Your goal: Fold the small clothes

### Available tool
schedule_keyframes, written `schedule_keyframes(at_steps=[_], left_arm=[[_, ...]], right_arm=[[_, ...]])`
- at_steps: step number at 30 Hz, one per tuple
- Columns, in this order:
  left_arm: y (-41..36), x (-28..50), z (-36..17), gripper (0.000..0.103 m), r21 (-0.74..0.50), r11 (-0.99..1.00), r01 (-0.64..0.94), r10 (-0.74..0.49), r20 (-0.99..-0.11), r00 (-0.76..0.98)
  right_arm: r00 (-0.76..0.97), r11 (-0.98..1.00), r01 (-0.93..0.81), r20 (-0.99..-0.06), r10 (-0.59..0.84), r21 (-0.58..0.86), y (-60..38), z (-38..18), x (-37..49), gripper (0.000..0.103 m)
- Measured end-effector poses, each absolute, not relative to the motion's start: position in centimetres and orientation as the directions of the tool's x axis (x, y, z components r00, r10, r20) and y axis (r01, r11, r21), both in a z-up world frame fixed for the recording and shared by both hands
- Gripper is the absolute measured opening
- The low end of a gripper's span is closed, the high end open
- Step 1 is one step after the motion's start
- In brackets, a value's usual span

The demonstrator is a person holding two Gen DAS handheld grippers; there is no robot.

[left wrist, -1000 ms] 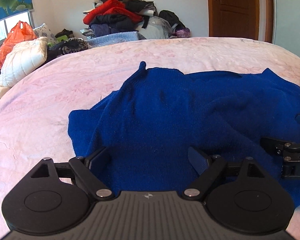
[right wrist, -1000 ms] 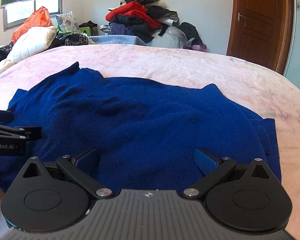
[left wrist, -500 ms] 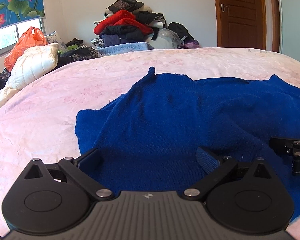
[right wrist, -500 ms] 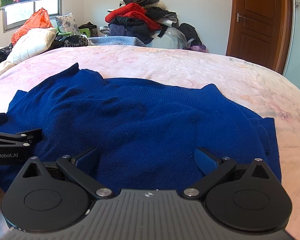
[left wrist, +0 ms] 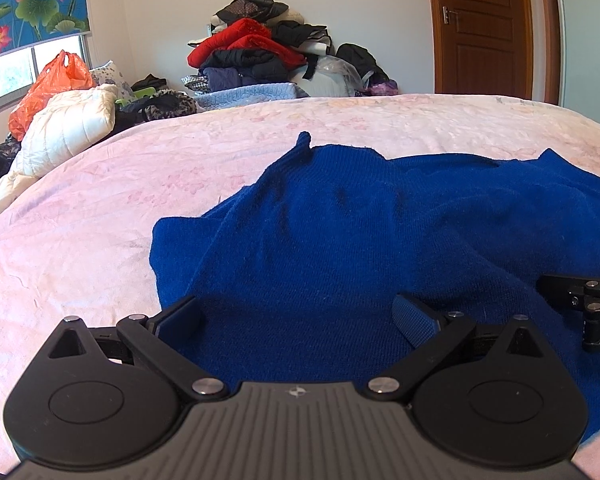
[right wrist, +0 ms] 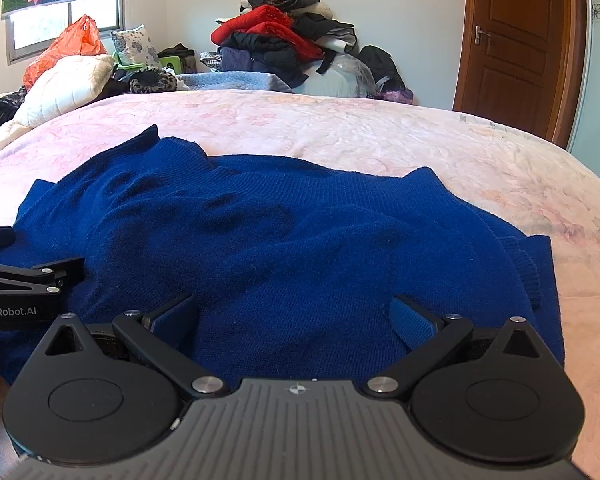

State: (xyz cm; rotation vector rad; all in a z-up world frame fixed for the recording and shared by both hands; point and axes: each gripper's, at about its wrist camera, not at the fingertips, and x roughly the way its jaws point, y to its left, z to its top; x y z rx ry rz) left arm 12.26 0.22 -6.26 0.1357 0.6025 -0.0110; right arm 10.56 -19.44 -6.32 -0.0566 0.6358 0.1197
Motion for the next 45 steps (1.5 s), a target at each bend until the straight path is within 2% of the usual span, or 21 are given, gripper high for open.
schedule_keyframes(at_steps=[5, 9, 12, 15, 18, 22, 25, 28, 33, 36, 38, 39, 41, 42, 43, 44, 45], left_arm=[[1.6, 11.3, -4.7, 0.103, 0.143, 0.986, 0.083, 0.012, -0.567, 0.824], [5.2, 11.9, -2.1, 0.103, 0.123, 0.99, 0.073, 0.006, -0.548, 0.837], [9.2, 14.6, -0.9, 0.103, -0.009, 0.997, 0.075, -0.064, -0.623, 0.78], [13.6, 17.8, -1.6, 0.103, -0.26, 0.964, 0.054, -0.231, -0.724, 0.65], [16.7, 19.8, -3.0, 0.103, -0.461, 0.887, 0.017, -0.388, -0.726, 0.568], [16.7, 21.0, -4.0, 0.103, -0.556, 0.828, 0.077, -0.516, -0.701, 0.492], [15.3, 22.1, -4.7, 0.103, -0.618, 0.774, 0.139, -0.61, -0.669, 0.424], [14.4, 23.1, -4.8, 0.103, -0.629, 0.757, 0.175, -0.636, -0.65, 0.417], [14.2, 25.7, -5.8, 0.103, -0.726, 0.669, 0.16, -0.716, -0.571, 0.401], [14.2, 27.3, -6.3, 0.103, -0.767, 0.63, 0.121, -0.732, -0.534, 0.423], [14.0, 28.1, -6.5, 0.102, -0.782, 0.615, 0.106, -0.734, -0.518, 0.439], [13.8, 28.4, -6.5, 0.102, -0.782, 0.616, 0.099, -0.73, -0.518, 0.447], [13.3, 28.8, -6.3, 0.1, -0.768, 0.633, 0.095, -0.712, -0.53, 0.46], [12.9, 28.8, -6.0, 0.094, -0.748, 0.656, 0.101, -0.695, -0.546, 0.468], [12.6, 28.9, -5.8, 0.076, -0.72, 0.685, 0.109, -0.672, -0.568, 0.475], [12.2, 28.9, -5.6, 0.064, -0.685, 0.72, 0.11, -0.643, -0.599, 0.477], [12.0, 29.0, -5.6, 0.046, -0.652, 0.752, 0.102, -0.61, -0.628, 0.483]], right_arm=[[0.811, 0.998, -0.064, -0.583, 0.047, -0.008, -18.7, -5.5, 9.1, 0.103], [0.852, 0.991, -0.121, -0.518, 0.079, -0.049, -17.1, -4.0, 6.4, 0.102], [0.873, 0.973, -0.183, -0.477, 0.097, -0.138, -14.7, -2.9, 4.7, 0.102], [0.873, 0.941, -0.265, -0.467, 0.14, -0.212, -11.9, -2.3, 3.5, 0.102], [0.854, 0.88, -0.353, -0.494, 0.164, -0.319, -8.6, -2.9, 2.3, 0.102], [0.843, 0.761, -0.437, -0.513, 0.161, -0.479, -4.7, -4.3, 0.4, 0.101], [0.845, 0.702, -0.454, -0.516, 0.142, -0.549, -2.8, -5.4, -0.1, 0.099], [0.875, 0.666, -0.422, -0.468, 0.122, -0.616, -1.3, -6.0, 0.2, 0.099], [0.908, 0.652, -0.375, -0.404, 0.113, -0.659, 1.2, -6.6, 2.5, 0.098], [0.91, 0.67, -0.37, -0.396, 0.123, -0.643, 2.2, -6.8, 3.6, 0.088], [0.909, 0.66, -0.377, -0.397, 0.128, -0.65, 3.0, -7.1, 4.0, 0.07], [0.908, 0.647, -0.385, -0.398, 0.135, -0.659, 3.4, -7.3, 4.0, 0.065], [0.903, 0.623, -0.402, -0.405, 0.146, -0.671, 3.9, -7.5, 3.8, 0.044], [0.899, 0.618, -0.411, -0.409, 0.154, -0.67, 4.0, -7.6, 3.5, 0.04], [0.895, 0.616, -0.421, -0.416, 0.162, -0.666, 4.0, -7.7, 3.3, 0.032], [0.89, 0.617, -0.43, -0.422, 0.169, -0.659, 4.1, -7.7, 2.9, 0.026], [0.889, 0.619, -0.434, -0.424, 0.174, -0.655, 4.1, -7.7, 2.6, 0.024]])
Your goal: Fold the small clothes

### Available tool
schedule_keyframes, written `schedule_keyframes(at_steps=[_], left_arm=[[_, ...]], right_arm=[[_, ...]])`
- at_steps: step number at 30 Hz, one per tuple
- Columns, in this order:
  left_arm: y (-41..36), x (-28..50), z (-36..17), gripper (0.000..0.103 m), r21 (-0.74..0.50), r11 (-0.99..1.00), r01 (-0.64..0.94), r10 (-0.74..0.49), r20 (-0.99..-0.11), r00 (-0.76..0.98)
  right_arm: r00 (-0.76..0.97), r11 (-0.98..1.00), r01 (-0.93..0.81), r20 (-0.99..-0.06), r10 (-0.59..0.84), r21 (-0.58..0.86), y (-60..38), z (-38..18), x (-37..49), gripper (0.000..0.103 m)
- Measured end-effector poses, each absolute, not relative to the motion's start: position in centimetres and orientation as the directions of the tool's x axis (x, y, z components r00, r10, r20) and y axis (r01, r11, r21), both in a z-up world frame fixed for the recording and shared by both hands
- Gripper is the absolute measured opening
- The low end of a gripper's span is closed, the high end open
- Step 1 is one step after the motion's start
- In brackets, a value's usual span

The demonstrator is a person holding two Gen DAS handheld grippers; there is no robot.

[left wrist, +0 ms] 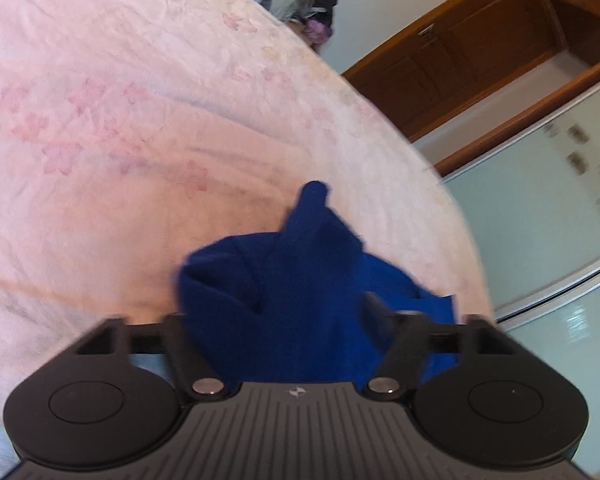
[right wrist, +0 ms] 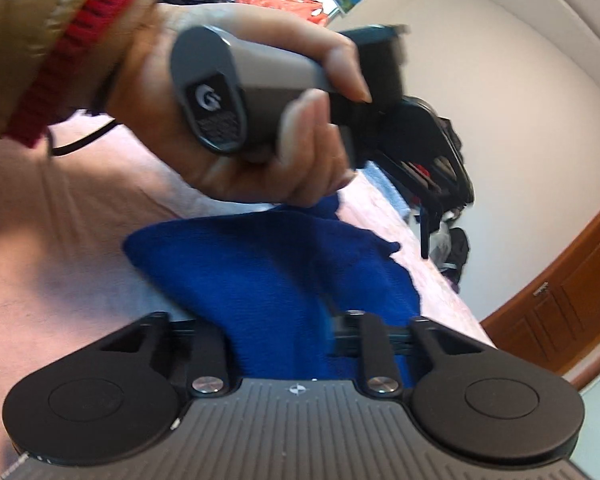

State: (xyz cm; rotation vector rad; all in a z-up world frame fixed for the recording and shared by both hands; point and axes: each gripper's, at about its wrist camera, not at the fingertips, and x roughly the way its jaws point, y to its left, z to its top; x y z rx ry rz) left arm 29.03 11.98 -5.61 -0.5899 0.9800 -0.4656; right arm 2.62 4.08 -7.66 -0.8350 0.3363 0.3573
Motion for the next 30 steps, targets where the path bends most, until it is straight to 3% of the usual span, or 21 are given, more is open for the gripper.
schedule_keyframes(at_steps=[2, 4, 7, 15, 22, 30], left_arm=[[12.1, 29.2, -5.7, 0.034, -0.639, 0.765, 0.08, -0.588, -0.642, 0.492], [12.3, 29.2, -6.0, 0.013, -0.648, 0.76, 0.05, -0.583, -0.646, 0.493], [12.1, 28.4, -5.5, 0.01, -0.618, 0.784, 0.049, -0.548, -0.654, 0.522], [9.7, 25.5, -0.3, 0.009, -0.496, 0.863, 0.098, -0.441, -0.644, 0.625], [6.7, 23.8, 3.5, 0.009, -0.457, 0.886, 0.08, -0.387, -0.632, 0.672], [2.1, 22.4, 6.1, 0.009, -0.399, 0.909, 0.124, -0.367, -0.619, 0.695]], right_arm=[[0.884, 0.627, -0.441, -0.43, 0.181, -0.642, 3.9, -7.4, 2.4, 0.022], [0.877, 0.642, -0.454, -0.439, 0.197, -0.618, 3.8, -6.9, 2.0, 0.018], [0.861, 0.677, -0.477, -0.454, 0.231, -0.56, 3.0, -6.1, 2.4, 0.007], [0.863, 0.793, -0.47, -0.393, 0.319, -0.388, -1.1, -2.5, 0.3, 0.006], [0.86, 0.884, -0.444, -0.348, 0.374, -0.147, -7.1, 0.5, -1.0, 0.006], [0.871, 0.923, -0.382, -0.314, 0.378, 0.053, -13.6, 0.7, -1.5, 0.007]])
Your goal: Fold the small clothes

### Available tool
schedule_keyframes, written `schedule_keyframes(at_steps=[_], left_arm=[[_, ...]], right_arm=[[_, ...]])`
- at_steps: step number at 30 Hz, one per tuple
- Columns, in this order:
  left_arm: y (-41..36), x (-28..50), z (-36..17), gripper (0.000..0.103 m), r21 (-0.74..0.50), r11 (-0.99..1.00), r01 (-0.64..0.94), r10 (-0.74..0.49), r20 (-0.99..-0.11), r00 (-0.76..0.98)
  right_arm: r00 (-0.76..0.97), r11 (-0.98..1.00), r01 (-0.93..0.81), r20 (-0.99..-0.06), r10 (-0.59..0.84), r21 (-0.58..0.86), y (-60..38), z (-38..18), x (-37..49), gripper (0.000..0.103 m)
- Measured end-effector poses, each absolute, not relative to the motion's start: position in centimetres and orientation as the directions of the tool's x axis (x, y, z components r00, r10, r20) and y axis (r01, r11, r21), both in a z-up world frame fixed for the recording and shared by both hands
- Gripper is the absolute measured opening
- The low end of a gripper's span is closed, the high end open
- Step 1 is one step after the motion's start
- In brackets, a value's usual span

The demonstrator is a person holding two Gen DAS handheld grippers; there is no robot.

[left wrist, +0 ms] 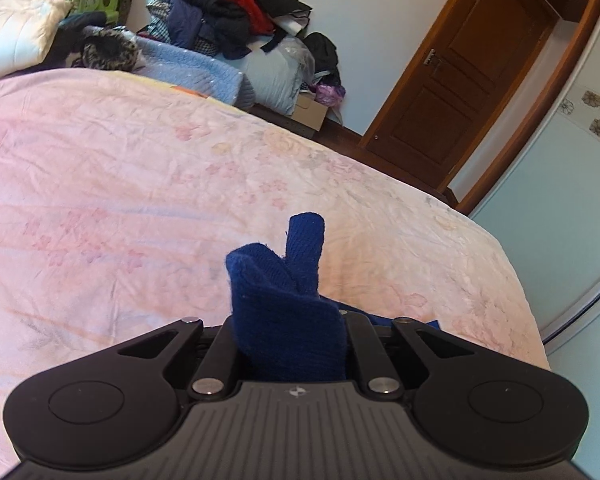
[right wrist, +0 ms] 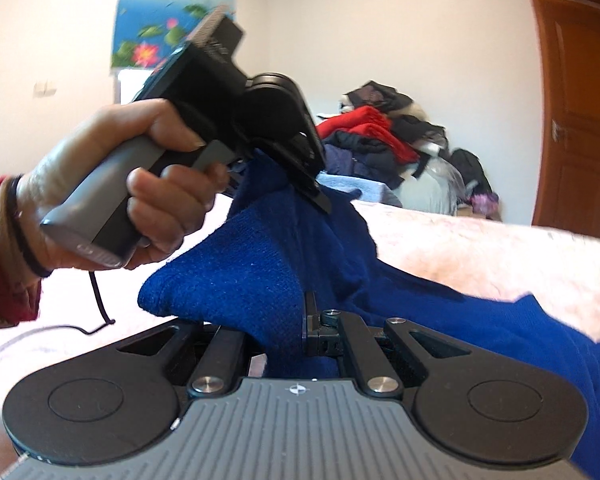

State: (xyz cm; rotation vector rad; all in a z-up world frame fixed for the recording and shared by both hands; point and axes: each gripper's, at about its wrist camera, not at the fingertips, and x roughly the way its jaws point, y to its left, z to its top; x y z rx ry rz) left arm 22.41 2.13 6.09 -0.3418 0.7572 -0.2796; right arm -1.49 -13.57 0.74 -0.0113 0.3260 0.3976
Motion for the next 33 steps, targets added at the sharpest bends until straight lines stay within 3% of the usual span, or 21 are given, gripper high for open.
schedule_keyframes(at_steps=[10, 23, 33], left_arm=[[-5.5, 21.8, 7.2, 0.009, -0.358, 0.906, 0.228, -0.412, -0.613, 0.674], [-16.6, 22.5, 4.2, 0.009, -0.256, 0.906, 0.338, -0.419, -0.66, 0.623], [-22.5, 22.3, 0.7, 0.009, -0.189, 0.896, 0.401, -0.408, -0.706, 0.579]], right_arm=[[0.902, 0.942, -0.271, -0.29, 0.321, 0.2, -20.4, -0.7, -2.2, 0.007], [0.918, 0.928, -0.118, -0.316, 0.237, 0.354, -27.5, -3.6, -1.8, 0.007], [0.876, 0.8, -0.034, -0.367, 0.312, 0.599, -32.0, -7.1, -0.7, 0.008]])
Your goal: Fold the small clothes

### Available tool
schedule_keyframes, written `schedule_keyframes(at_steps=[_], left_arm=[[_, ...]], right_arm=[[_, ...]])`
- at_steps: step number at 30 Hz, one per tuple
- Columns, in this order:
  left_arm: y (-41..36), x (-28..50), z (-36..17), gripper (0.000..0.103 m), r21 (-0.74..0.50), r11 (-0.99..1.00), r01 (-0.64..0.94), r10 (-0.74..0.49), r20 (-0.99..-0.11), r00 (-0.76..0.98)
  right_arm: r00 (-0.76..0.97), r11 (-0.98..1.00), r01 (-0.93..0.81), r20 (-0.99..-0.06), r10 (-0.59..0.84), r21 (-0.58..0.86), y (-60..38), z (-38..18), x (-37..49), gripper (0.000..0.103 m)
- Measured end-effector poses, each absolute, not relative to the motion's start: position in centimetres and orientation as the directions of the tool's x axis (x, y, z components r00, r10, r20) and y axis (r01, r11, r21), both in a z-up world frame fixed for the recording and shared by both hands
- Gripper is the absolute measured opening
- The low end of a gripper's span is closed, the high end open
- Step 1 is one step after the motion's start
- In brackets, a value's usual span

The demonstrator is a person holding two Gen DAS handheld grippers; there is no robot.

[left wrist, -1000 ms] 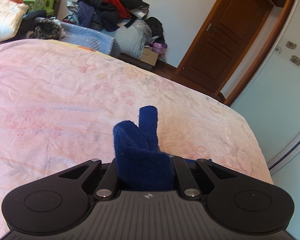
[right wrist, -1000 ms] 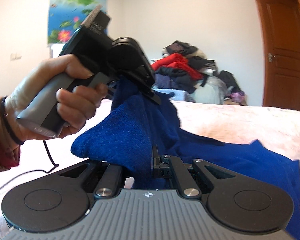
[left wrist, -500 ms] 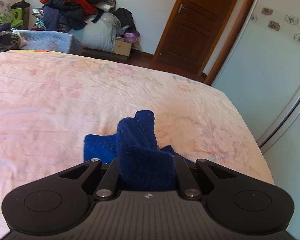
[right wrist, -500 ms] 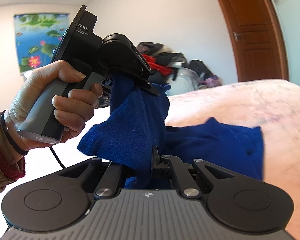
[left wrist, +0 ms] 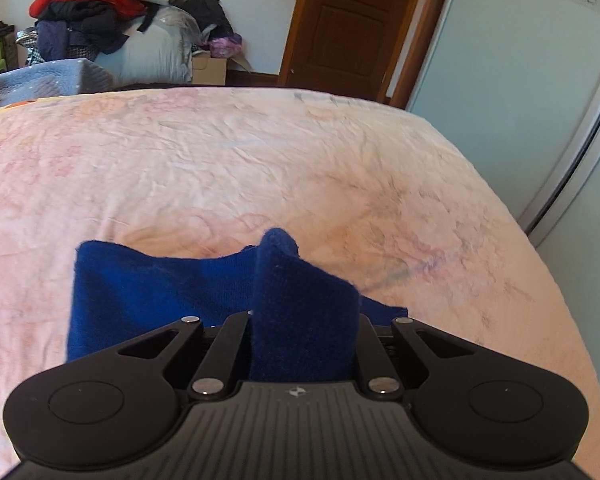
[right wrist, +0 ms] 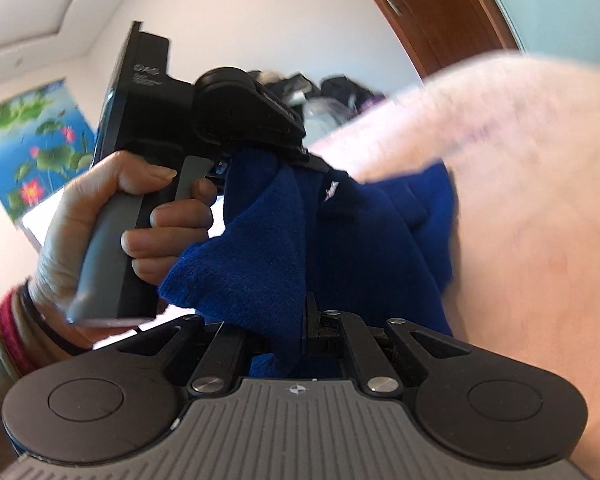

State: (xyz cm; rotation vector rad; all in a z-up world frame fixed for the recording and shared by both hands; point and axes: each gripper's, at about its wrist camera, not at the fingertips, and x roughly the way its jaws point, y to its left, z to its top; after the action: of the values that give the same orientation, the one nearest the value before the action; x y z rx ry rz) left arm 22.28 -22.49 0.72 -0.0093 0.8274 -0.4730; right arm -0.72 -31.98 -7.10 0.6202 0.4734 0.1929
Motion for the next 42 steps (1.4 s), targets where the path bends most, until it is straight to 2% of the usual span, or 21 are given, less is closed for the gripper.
schedule_keyframes(at_steps=[6, 8, 12, 13, 15, 19, 23, 26, 30, 33, 37, 40, 42], left_arm=[[-23.6, 22.4, -0.3, 0.015, -0.205, 0.891, 0.405, -0.42, -0.713, 0.562], [-23.9, 22.5, -0.4, 0.027, -0.226, 0.88, 0.417, -0.441, -0.714, 0.545], [-23.4, 22.3, 0.4, 0.061, -0.281, 0.861, 0.425, -0.494, -0.662, 0.563], [-23.1, 22.2, 0.9, 0.07, -0.283, 0.861, 0.422, -0.497, -0.643, 0.583], [-22.0, 22.2, 2.0, 0.076, -0.277, 0.872, 0.404, -0.484, -0.607, 0.63], [-18.5, 22.5, 3.2, 0.077, -0.305, 0.885, 0.352, -0.465, -0.59, 0.66], [-14.4, 21.5, 2.5, 0.077, -0.293, 0.91, 0.294, -0.415, -0.62, 0.665], [-12.6, 19.8, 1.6, 0.077, -0.246, 0.924, 0.293, -0.382, -0.633, 0.673], [-11.7, 17.7, 0.4, 0.077, -0.205, 0.933, 0.296, -0.355, -0.657, 0.665], [-11.6, 16.5, -0.2, 0.077, -0.188, 0.93, 0.316, -0.358, -0.66, 0.66], [-12.1, 15.0, -0.4, 0.077, -0.136, 0.927, 0.349, -0.35, -0.647, 0.678], [-12.5, 14.5, -0.7, 0.077, -0.102, 0.92, 0.379, -0.35, -0.651, 0.673], [-12.7, 14.4, -1.0, 0.077, -0.091, 0.918, 0.386, -0.347, -0.654, 0.672]], right_arm=[[0.864, 0.762, 0.016, -0.393, 0.316, 0.647, -33.3, -8.2, -0.8, 0.02], [0.864, 0.767, 0.023, -0.399, 0.308, 0.642, -33.2, -8.2, -1.0, 0.02], [0.861, 0.767, 0.038, -0.411, 0.301, 0.64, -33.2, -8.5, -0.7, 0.023], [0.86, 0.766, 0.042, -0.414, 0.299, 0.641, -33.2, -8.6, -0.7, 0.029], [0.86, 0.764, 0.046, -0.415, 0.298, 0.644, -33.2, -8.7, -0.5, 0.029], [0.86, 0.76, 0.049, -0.415, 0.299, 0.648, -34.3, -9.0, -0.1, 0.032], [0.867, 0.798, 0.032, -0.414, 0.278, 0.602, -35.5, -7.4, 0.6, 0.045], [0.886, 0.853, 0.028, -0.408, 0.22, 0.522, -36.6, -5.3, 2.4, 0.05], [0.897, 0.912, -0.012, -0.398, 0.191, 0.41, -37.6, -2.6, 7.6, 0.051], [0.865, 0.939, -0.063, -0.451, 0.221, 0.339, -37.6, -1.9, 13.0, 0.052], [0.786, 0.93, -0.122, -0.538, 0.304, 0.348, -37.2, -2.9, 18.7, 0.053], [0.749, 0.912, -0.158, -0.556, 0.36, 0.378, -36.6, -3.6, 20.1, 0.053], [0.735, 0.907, -0.18, -0.561, 0.381, 0.38, -36.2, -3.9, 20.3, 0.039]])
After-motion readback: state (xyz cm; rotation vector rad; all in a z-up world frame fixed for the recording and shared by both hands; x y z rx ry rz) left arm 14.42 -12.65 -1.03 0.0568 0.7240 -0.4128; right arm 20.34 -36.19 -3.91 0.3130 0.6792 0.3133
